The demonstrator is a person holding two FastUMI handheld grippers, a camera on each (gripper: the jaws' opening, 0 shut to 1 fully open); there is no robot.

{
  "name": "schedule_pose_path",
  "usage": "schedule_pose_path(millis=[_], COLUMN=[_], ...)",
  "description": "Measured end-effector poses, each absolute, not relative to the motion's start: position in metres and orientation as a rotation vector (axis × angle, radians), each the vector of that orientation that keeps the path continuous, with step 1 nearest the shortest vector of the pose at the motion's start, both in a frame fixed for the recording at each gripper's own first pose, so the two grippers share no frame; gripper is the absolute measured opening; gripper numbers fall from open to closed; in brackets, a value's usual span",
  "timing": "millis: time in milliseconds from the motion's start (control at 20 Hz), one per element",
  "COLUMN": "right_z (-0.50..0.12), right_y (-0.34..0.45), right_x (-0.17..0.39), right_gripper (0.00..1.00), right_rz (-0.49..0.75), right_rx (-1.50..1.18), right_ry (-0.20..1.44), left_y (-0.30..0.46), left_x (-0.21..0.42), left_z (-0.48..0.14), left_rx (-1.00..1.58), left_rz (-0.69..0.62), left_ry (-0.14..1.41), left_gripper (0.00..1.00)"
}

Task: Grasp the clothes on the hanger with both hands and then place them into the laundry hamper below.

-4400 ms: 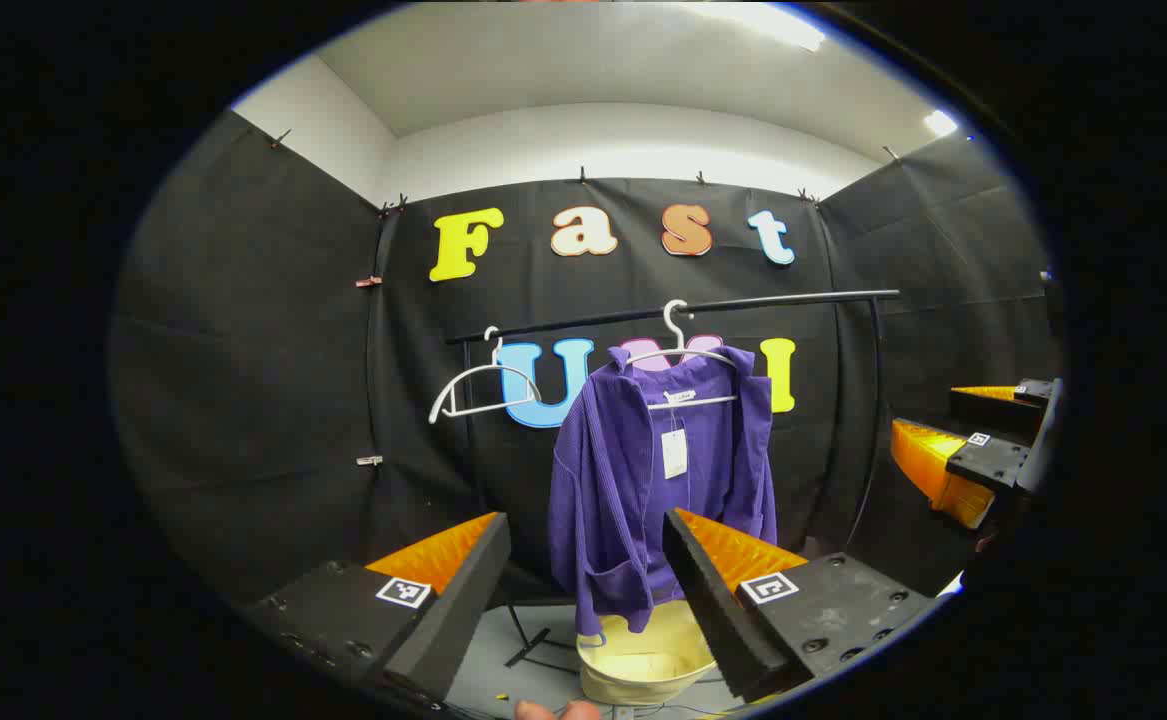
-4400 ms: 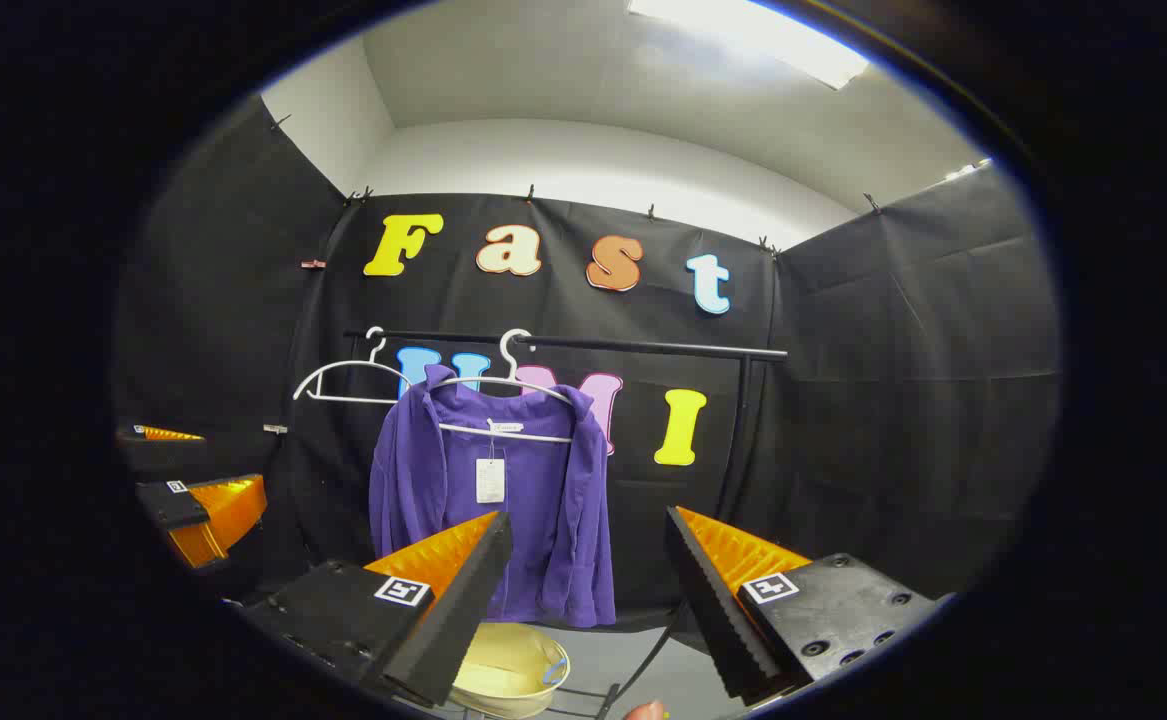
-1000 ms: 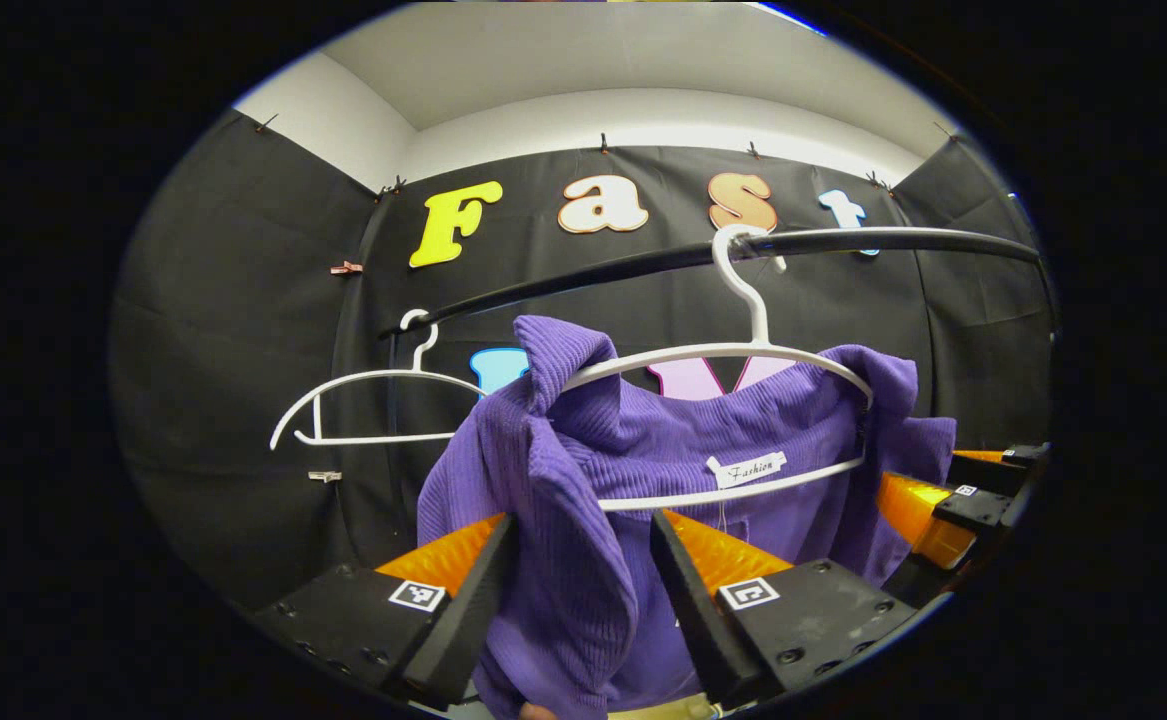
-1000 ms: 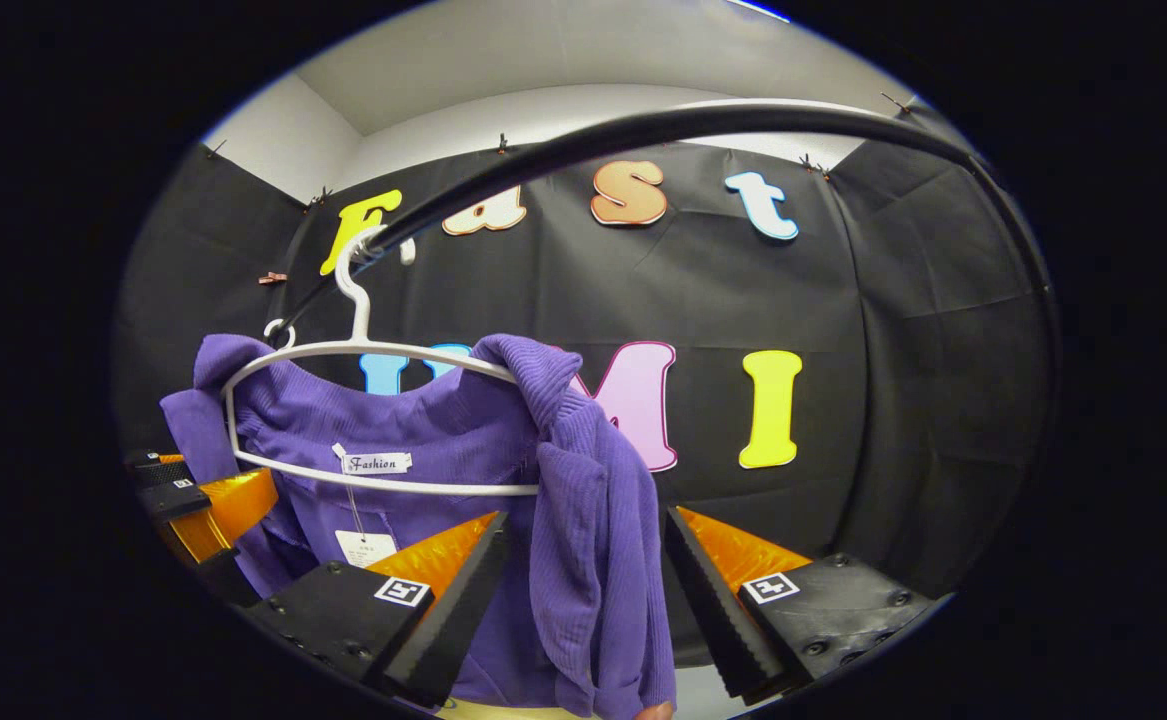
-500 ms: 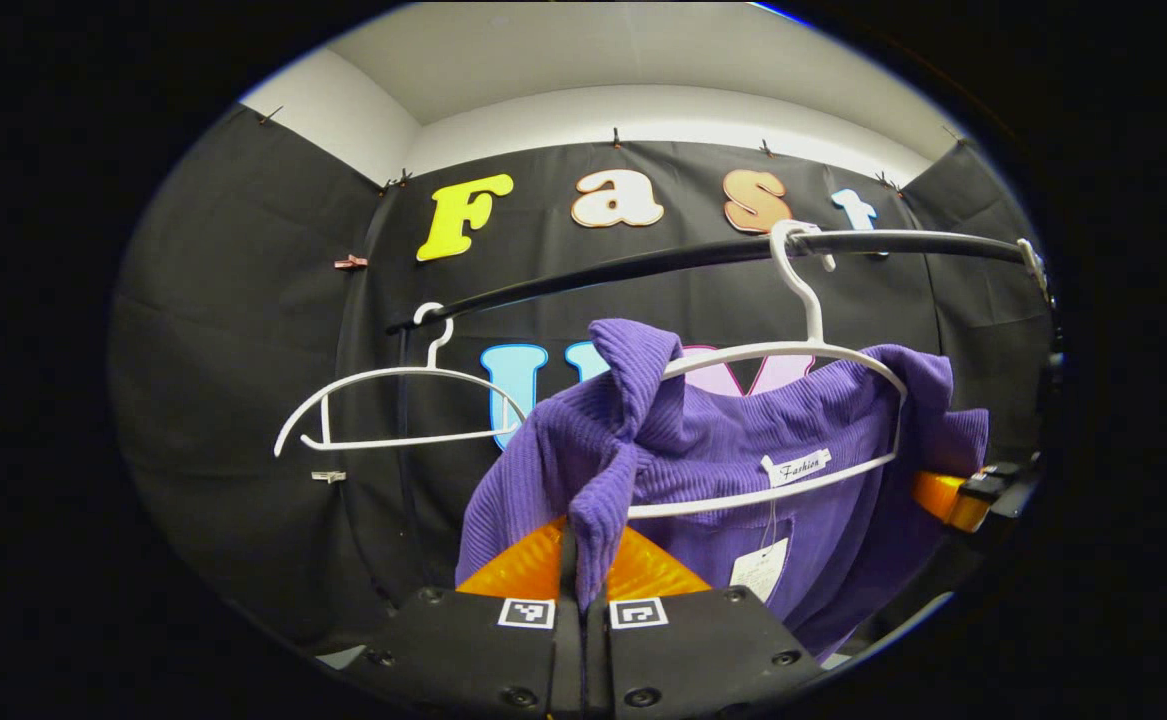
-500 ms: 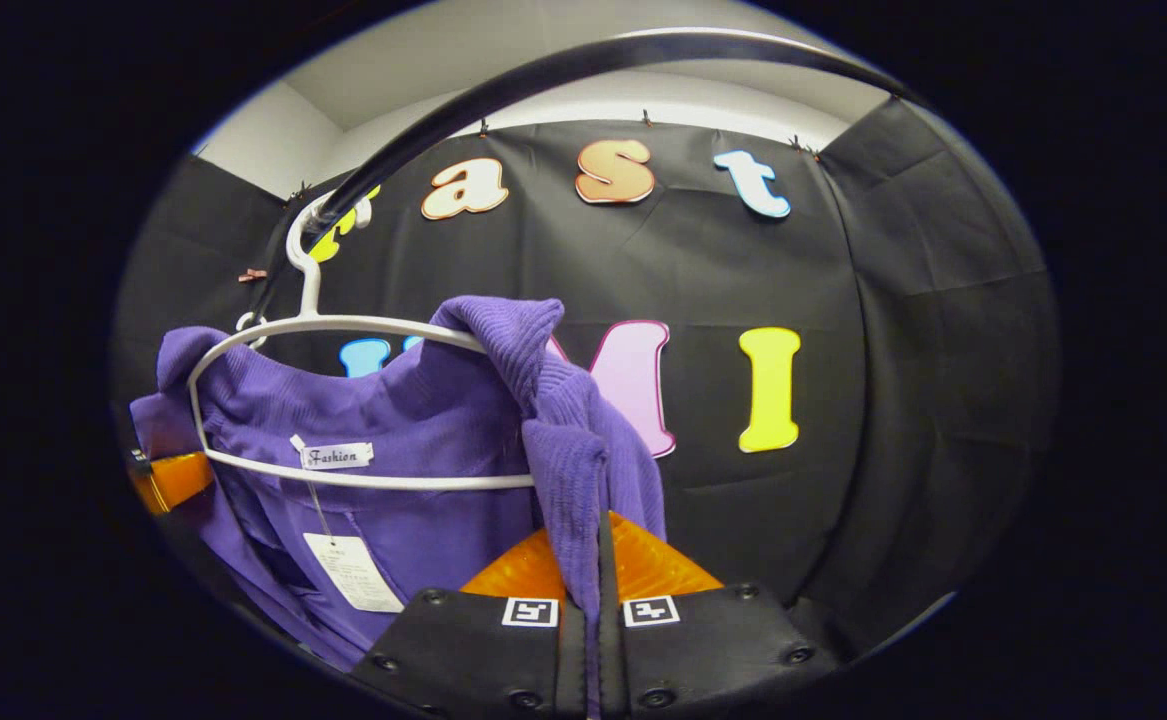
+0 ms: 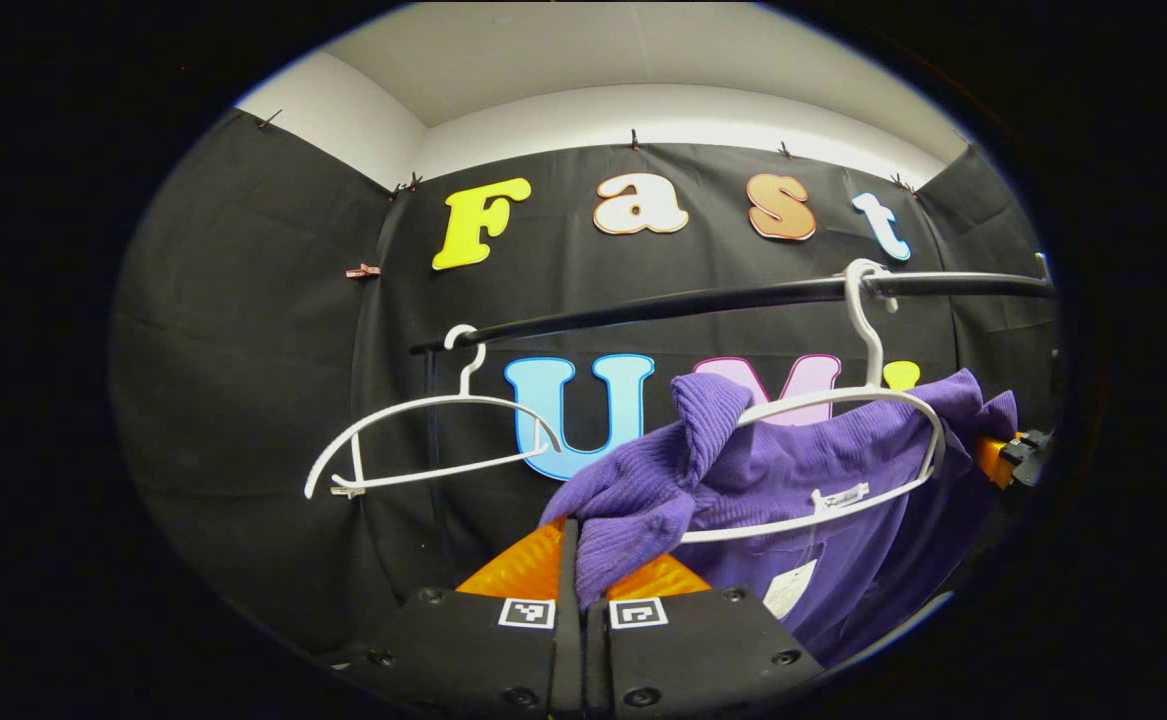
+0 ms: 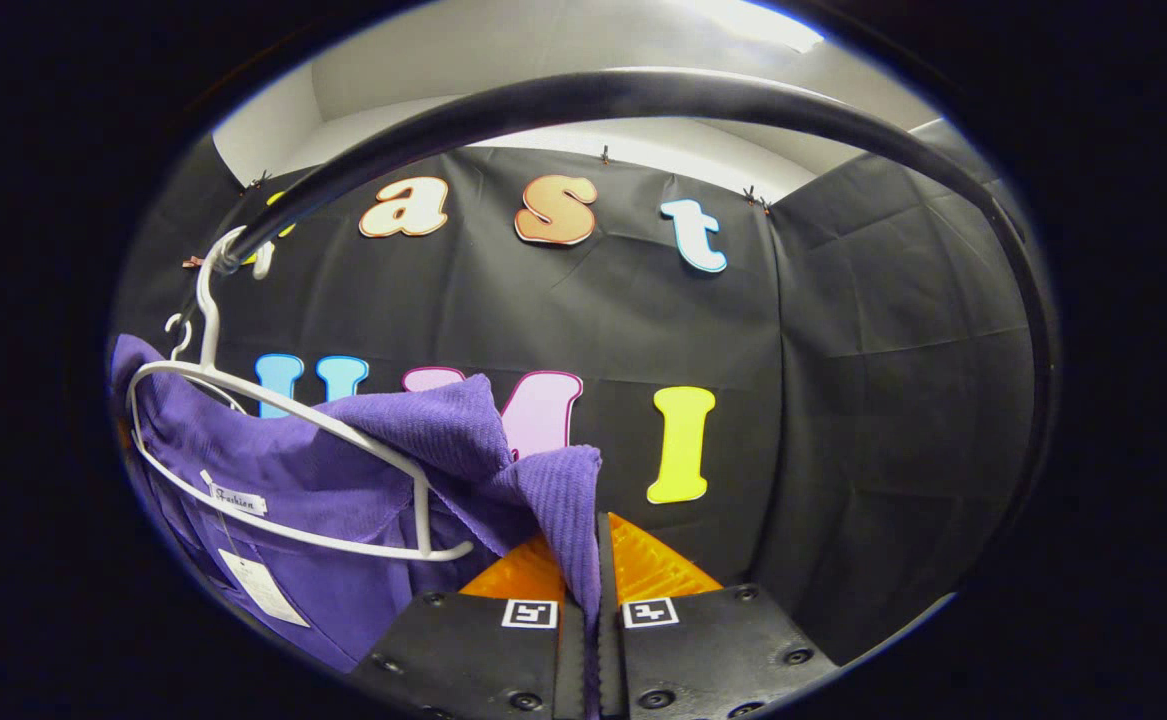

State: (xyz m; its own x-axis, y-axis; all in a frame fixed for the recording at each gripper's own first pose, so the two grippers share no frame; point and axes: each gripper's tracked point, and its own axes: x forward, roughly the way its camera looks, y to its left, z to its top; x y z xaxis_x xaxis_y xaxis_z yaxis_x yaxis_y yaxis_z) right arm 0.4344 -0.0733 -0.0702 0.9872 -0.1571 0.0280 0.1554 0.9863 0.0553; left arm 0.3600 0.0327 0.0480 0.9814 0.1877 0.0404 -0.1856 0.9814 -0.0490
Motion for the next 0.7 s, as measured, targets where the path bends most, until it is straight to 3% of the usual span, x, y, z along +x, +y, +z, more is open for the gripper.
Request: schedule_pose_path(millis=[300,450,500,700], right_z=[-0.093,-0.116,-0.124,-0.178], right_y=[-0.079,-0.069,-0.066,-0.046], right_x=[0.457,0.453,0.451,0.442], right_gripper=[0.09,0.05,0.09,0.09], right_rz=[-0.199,-0.182,-0.175,-0.126], right_rx=[0.092,0.079,0.072,0.122], right_ry=[0.032,0.068,0.072,0.194], left_y=[0.073,0.073,0.071,0.055], left_x=[0.379,0.384,0.386,0.39], left_z=[0.034,0.003,-0.006,-0.062], left_rx=[-0.055,-0.076,-0.084,-0.116], left_rz=[0.233,0.225,0.214,0.177], left_ry=[0.018,0.062,0.073,0.166], left_gripper=[0.05,0.06,0.06,0.06])
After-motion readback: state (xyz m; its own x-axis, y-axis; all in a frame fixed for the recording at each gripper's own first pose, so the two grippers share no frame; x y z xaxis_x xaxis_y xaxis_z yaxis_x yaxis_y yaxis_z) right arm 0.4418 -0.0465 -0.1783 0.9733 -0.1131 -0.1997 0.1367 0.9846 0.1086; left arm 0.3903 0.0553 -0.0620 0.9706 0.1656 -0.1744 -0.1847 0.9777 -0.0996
